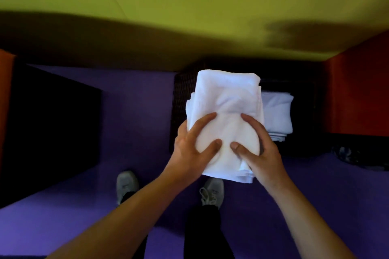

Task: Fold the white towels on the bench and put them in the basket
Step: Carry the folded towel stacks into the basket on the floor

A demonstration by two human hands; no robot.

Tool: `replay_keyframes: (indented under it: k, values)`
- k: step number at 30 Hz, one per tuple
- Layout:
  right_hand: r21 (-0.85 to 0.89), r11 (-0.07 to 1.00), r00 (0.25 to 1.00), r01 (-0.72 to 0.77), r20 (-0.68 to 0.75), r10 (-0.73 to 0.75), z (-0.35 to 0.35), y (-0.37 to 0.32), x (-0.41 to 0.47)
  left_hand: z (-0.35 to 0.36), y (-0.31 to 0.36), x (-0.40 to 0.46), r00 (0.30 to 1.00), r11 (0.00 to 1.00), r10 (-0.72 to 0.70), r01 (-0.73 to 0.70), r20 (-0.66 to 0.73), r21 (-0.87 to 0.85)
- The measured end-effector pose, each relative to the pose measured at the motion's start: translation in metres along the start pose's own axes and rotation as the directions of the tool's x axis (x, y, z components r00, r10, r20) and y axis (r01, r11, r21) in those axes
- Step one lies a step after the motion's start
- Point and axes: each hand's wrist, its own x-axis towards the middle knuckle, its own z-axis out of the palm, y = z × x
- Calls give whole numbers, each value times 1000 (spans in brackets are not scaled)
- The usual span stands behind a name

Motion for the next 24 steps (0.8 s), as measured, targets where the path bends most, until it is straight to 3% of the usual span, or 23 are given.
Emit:
replay_keyframes:
  k: [7, 12, 17, 21, 24]
  values:
    - [-21, 1000, 999, -5, -33, 4, -42, 95, 89, 84, -60, 91, 998, 997, -37, 33, 57, 64]
    - [-16, 1000, 998, -1, -65, 0, -35, 152, 153, 120, -113, 149, 999, 994, -51, 53, -19, 97]
    - [-122, 993, 996, 7, -87, -18, -30, 195, 193, 147, -147, 174, 990, 996, -45, 55, -130, 71]
    - [-222, 974, 995, 40, -76, -59, -22, 224, 224, 163, -173, 197, 983, 985, -11, 42, -182, 170]
    - [-401, 916, 1000, -4, -13, -2, -14, 258, 251, 180, -198, 222, 987, 934, -140, 159, -82, 319]
